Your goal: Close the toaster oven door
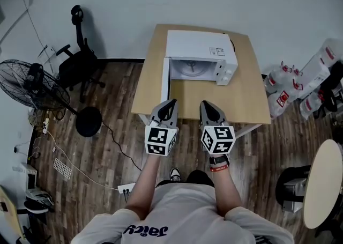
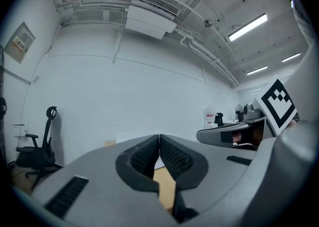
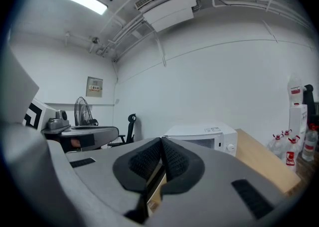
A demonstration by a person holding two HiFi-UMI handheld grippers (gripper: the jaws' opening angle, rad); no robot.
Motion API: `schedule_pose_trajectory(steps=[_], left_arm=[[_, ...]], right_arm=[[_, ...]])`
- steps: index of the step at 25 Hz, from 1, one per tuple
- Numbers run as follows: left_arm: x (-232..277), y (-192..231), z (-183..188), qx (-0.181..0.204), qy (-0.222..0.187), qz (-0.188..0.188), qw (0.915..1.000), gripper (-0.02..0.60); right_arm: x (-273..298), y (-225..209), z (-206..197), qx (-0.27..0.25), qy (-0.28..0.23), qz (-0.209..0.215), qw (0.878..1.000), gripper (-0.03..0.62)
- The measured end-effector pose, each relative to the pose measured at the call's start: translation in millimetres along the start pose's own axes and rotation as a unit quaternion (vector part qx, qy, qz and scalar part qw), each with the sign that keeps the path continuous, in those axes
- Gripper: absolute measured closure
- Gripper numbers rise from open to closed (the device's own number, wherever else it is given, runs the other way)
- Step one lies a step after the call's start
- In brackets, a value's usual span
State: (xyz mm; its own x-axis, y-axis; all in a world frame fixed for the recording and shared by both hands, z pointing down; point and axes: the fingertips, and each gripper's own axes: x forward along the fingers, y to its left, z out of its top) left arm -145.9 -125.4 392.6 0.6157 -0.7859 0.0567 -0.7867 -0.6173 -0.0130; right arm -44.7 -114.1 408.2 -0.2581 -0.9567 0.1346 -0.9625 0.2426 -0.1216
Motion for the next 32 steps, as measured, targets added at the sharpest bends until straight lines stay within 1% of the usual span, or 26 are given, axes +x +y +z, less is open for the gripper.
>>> schedule_pose_trajectory(steps=[4,7,9,12,15,18,19,22,26,28,32], left_arm=[[10,9,-6,-0.004,0.002,-0.011,0.9999,0.561],[14,17,-7,-0.008,0.003,-0.013,0.9999,0.561],[13,22,-9,-0.017,0.007,-0.013,0.9997,0.561],[9,30,-16,-0.032,0.015,-0.007,0.9994,0.561],[4,36,-27,-0.031,0.027,0.000,0.9991,0.560],[-7,39,-38,-0.038,0.037,-0.002,0.9986,0.558],[-12,41,-41,-0.040,0.040,-0.002,0.9984,0.554],[-25,48,-54,-0.039,0.053,0.000,0.9978,0.510],[-37,57,-75,-0.038,0.071,-0.003,0.9968,0.484],[-41,59,-86,-0.036,0.076,-0.015,0.9963,0.463],[-47,60,-104,-0.023,0.088,-0.051,0.9946,0.439]], right_arm=[[14,-5,-8,0.006,0.009,-0.003,1.000,0.579],[25,-8,-9,0.006,0.011,0.004,1.000,0.579],[31,-9,-7,0.008,0.011,0.012,1.000,0.579],[39,-6,-6,0.006,0.016,0.032,0.999,0.579],[47,0,-11,0.005,0.025,0.055,0.998,0.579],[54,9,-17,0.006,0.035,0.078,0.996,0.579],[56,14,-19,0.006,0.038,0.087,0.995,0.579],[61,29,-25,0.004,0.047,0.112,0.993,0.579],[69,43,-35,0.002,0.060,0.137,0.989,0.579],[71,46,-38,0.000,0.065,0.145,0.987,0.579],[75,52,-45,-0.006,0.074,0.155,0.985,0.579]])
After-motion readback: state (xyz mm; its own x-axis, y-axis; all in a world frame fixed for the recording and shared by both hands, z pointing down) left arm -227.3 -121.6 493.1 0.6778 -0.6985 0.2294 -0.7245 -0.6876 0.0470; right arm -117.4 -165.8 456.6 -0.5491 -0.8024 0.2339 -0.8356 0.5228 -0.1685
